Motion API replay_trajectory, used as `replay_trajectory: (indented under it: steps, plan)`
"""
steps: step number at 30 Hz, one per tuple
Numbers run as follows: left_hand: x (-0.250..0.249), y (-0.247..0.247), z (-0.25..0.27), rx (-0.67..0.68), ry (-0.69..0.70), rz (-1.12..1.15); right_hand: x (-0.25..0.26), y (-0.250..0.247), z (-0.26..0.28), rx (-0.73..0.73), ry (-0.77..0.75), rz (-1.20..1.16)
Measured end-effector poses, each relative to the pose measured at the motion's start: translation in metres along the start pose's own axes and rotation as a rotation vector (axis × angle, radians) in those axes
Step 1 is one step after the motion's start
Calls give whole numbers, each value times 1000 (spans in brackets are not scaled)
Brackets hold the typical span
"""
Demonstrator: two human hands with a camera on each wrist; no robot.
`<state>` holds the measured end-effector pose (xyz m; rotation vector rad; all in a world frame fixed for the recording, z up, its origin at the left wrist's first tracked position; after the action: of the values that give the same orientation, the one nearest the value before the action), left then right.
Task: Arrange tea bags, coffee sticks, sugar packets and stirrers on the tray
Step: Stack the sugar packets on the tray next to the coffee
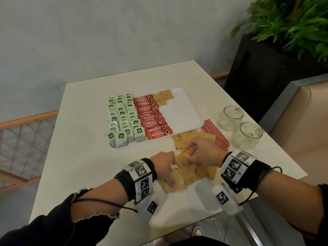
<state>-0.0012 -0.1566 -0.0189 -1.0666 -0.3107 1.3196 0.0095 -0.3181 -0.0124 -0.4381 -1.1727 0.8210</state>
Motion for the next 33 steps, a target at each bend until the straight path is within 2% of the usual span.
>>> replay_trajectory:
  steps: [3, 6, 11, 14, 20, 23, 25, 28, 30, 33]
  plan:
    - [0, 5, 2, -72, -25, -46, 1, 9, 1, -17, 16, 121]
    - [-2, 8, 3, -113, -45, -125, 7, 12, 5, -40, 33, 144]
    - [-10, 10, -1, -79, -35, -199, 12, 18, 3, -33, 40, 140]
    - [-6, 5, -4, -44, -47, -141, 12, 17, -3, -34, 40, 138]
    - [12, -7, -5, -92, -60, 24, -2, 8, -11, -8, 35, -1]
    - [25, -23, -5, -150, -107, 202, -4, -4, -13, -19, 11, -103]
    - [34, -41, -4, -275, -156, 367, -1, -11, -16, -21, -27, -191]
    - [43, -59, -5, -405, -180, 743, 10, -19, -21, 14, -61, -333]
    - [40, -64, -8, -420, -149, 948, 16, -22, -28, 25, -58, -355]
    - [32, -67, -21, -361, -102, 1128, 28, -25, -37, 29, -72, -374]
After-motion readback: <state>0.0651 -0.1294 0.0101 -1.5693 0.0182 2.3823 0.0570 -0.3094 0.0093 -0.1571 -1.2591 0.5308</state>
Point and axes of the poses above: each hand's wrist, its own z-axis away from the middle knuckle, its own y-axis out of the palm, x = y × z, the point moved 4 cm from there along -z, towards the middle knuckle, and after that the axes turned 4 degrees about -x, right-handed, at the moved point
